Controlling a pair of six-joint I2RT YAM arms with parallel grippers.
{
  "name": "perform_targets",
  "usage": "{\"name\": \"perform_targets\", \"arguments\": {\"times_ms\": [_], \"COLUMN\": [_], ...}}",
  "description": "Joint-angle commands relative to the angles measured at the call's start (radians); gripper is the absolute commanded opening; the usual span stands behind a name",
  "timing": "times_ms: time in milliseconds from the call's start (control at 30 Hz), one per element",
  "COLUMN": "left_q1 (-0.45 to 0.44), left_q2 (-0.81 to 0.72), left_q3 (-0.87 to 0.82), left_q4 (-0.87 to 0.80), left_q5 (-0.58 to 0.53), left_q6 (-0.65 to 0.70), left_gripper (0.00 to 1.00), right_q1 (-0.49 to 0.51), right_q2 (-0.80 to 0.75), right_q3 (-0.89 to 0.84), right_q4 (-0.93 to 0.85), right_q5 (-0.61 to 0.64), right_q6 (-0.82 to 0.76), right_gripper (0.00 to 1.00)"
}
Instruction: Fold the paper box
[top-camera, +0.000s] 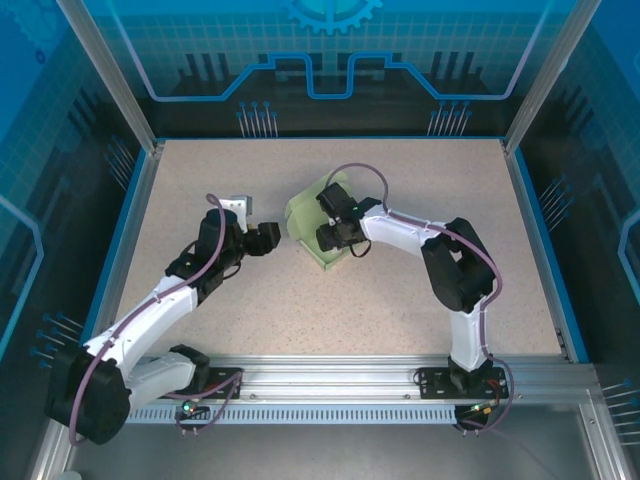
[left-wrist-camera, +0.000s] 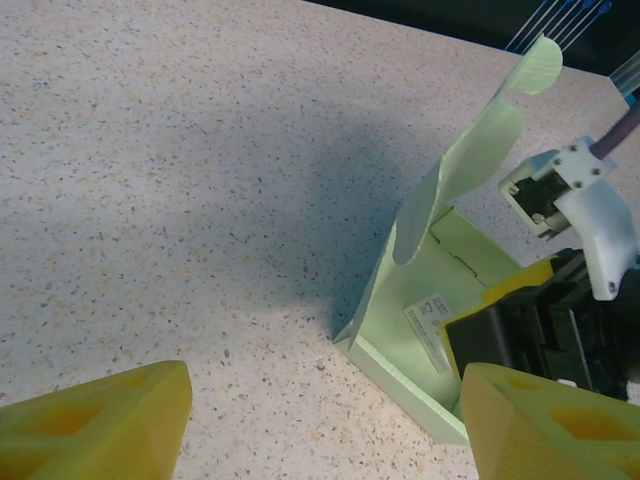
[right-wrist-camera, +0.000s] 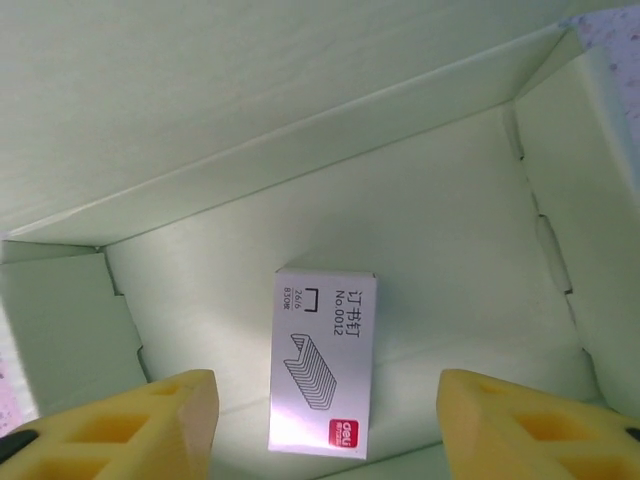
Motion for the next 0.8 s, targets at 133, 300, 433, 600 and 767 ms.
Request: {"name": "perform_targets", "arguments": {"times_ms": [133,300,433,600,767], "left_q1": [0.018,0.045,0.061,0.062,0.058], "left_q2": [-0.035,0.023,0.094,0.174,0.186], "left_q3": [-0.008,0.058,0.147,0.278,0.281], "left_q4": [0.082,0.113,0.079,-0.025,-0.037], "left_q5": [0.023,0.138,0.207,0.240,0.263], "left_q6": [-0.045,-0.049,-0.030,0.035,0.023], "left_gripper": [0.77,0.82,0.83,0.82,0.81], "right_q1": [-0.040,-0.064,-0.112,-0.127,-0.206], "right_q2": [-0.292,-0.378,-0.419,-0.424,-0.433], "right_q3": [-0.170,-0.279,-0.350,-0.374,-0.372], "right_q4": [0.099,0.091,0.092,0.109,0.200], "right_q5": [-0.056,-0.077,-0.113,-0.138,-0.229], "right_q6": [-0.137,-0.163,-0.154,-0.167,-0.194], "right_gripper": [0.65,0.66,0.66,0.66,0.67]}}
